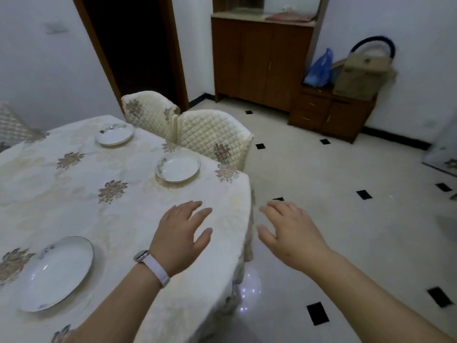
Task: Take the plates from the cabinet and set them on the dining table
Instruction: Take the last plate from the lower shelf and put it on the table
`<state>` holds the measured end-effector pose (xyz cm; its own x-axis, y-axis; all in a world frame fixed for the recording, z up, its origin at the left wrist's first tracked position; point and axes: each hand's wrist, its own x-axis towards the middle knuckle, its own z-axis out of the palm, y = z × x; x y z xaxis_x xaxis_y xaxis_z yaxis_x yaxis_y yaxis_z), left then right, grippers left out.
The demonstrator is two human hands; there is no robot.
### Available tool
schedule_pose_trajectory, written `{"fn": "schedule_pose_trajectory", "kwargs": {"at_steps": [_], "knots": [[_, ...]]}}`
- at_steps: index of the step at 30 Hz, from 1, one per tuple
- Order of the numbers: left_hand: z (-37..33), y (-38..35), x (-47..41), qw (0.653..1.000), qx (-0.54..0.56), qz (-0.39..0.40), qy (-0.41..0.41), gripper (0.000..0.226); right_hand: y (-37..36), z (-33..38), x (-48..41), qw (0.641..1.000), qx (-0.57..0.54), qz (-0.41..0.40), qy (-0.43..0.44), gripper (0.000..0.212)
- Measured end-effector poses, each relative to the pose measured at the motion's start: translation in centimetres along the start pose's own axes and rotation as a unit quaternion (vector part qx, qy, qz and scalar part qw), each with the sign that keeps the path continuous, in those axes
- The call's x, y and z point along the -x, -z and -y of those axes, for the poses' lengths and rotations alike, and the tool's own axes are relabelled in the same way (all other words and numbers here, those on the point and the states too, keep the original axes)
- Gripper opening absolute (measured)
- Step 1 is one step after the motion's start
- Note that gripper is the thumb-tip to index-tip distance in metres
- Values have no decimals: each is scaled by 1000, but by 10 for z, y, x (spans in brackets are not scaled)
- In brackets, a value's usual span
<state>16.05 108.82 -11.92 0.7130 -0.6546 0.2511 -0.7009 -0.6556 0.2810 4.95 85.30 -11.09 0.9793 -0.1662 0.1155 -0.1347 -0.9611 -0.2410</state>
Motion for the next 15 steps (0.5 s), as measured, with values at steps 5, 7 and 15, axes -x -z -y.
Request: {"fn": "schedule_pose_trajectory", "kwargs": {"at_steps": [5, 7, 15], "knots": [[-85, -34, -49, 997, 6, 12, -79, 48, 37, -78, 40, 998, 29, -21, -56, 45], [-115, -45, -64, 993, 14, 16, -114, 44, 48, -100, 57, 995, 31, -33, -86, 42], [-182, -80, -129, 975, 23, 44, -218, 45, 65, -172, 84, 985, 42, -47, -159, 46]]}}
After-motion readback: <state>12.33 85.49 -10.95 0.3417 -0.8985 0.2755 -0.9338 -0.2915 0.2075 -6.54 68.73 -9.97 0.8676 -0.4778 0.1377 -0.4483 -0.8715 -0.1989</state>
